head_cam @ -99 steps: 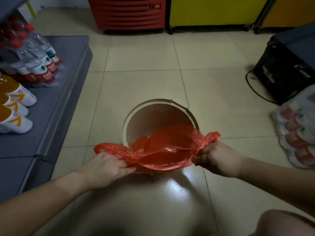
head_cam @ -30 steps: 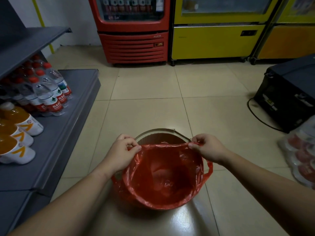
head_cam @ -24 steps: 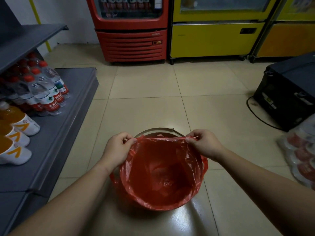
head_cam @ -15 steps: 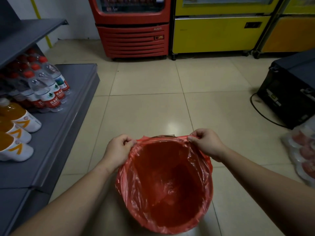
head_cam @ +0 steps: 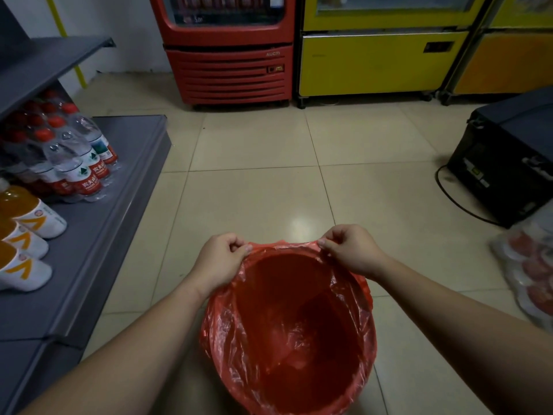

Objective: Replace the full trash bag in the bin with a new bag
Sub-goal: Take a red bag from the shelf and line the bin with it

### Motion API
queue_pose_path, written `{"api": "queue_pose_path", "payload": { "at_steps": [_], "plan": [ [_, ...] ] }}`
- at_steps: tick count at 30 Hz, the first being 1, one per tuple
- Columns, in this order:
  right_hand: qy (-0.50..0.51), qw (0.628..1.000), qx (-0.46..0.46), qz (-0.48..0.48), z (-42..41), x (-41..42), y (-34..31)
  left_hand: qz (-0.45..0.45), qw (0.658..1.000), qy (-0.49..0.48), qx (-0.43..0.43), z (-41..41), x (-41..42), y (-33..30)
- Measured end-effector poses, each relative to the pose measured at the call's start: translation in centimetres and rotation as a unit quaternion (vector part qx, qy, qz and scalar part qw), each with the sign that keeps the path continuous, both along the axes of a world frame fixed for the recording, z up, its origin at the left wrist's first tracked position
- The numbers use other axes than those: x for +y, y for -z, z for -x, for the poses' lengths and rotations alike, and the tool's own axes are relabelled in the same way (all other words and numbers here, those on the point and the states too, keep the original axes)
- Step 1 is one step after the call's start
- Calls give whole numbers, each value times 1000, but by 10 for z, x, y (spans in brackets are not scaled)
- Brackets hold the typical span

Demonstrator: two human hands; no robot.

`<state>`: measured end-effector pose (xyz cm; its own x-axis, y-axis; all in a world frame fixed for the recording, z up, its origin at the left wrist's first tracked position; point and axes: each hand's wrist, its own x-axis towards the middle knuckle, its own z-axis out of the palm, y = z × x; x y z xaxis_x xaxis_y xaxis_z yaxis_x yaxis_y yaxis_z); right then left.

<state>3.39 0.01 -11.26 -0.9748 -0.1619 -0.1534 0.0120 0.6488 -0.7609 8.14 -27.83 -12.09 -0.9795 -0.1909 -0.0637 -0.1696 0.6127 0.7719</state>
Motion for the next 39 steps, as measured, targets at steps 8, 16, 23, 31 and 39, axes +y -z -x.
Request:
{"api": "queue_pose_path", "payload": {
  "at_steps": [8, 16, 23, 31, 39],
  "plan": [
    [93, 994, -51, 12, 8, -14, 9, -75, 992, -56, -81, 20, 9, 11],
    [109, 964, -216, 108, 7, -1, -5, -254, 935, -103, -225, 11, 1, 3],
    [66, 961, -250, 103, -11, 32, -8, -231, 928, -84, -279, -20, -26, -8],
    [115, 959, -239, 99, -17, 25, -1, -293, 917, -128, -240, -22, -21, 7],
    [177, 970, -139, 92, -35, 26, 1, -297, 905, -122, -280, -43, -28, 0]
  ]
}}
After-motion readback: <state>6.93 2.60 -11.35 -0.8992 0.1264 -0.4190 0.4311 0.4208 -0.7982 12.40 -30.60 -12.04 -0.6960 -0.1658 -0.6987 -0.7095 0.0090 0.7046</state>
